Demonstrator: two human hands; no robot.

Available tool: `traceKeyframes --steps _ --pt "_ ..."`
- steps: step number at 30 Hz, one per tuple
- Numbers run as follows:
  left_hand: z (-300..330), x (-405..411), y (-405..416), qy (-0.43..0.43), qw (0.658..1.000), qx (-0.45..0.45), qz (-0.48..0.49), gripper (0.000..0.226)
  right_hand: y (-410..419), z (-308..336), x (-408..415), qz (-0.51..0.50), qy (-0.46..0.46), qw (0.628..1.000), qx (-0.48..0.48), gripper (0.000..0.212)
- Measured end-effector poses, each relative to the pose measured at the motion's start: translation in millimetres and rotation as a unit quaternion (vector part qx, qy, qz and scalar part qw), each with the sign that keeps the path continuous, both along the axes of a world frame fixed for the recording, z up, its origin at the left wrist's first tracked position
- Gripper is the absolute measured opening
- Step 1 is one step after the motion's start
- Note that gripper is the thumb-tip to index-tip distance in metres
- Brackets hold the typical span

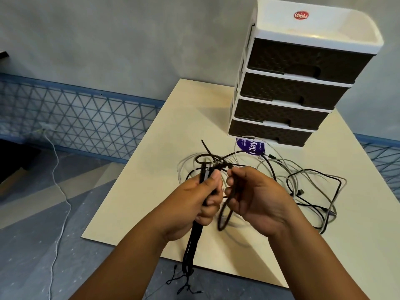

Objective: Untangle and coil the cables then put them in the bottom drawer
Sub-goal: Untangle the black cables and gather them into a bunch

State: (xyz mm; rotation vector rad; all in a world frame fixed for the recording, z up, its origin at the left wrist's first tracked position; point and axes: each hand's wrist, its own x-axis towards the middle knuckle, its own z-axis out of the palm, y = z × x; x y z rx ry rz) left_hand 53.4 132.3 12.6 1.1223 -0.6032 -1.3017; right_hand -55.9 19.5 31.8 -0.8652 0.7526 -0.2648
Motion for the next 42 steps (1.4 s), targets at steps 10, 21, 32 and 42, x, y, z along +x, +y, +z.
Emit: traceKeyframes --steps 10,21,32,42 --pt "-7.5 16.7 -22.1 0.104 0.97 0.017 0.22 0.031 26.1 0.2 -7.6 0.056 -0.067 0.974 -0.21 0.006" --pt "-6.2 12.9 -28.5 0.101 0.969 -0.017 0.223 0.051 51.5 -26.3 2.7 0.028 -0.015 0.915 -0.403 0.012" --pt "-1.7 22.3 -21.7 0.067 0.956 -0.044 0.283 0.038 48.8 -53.6 -6.0 0.077 0.064 0.859 -0.502 0.042" --pt "-5.3 44.2 -5.0 0.146 0.962 0.009 0.231 0.033 -30.6 -50.4 42.1 0.052 0.234 0.665 -0.707 0.048"
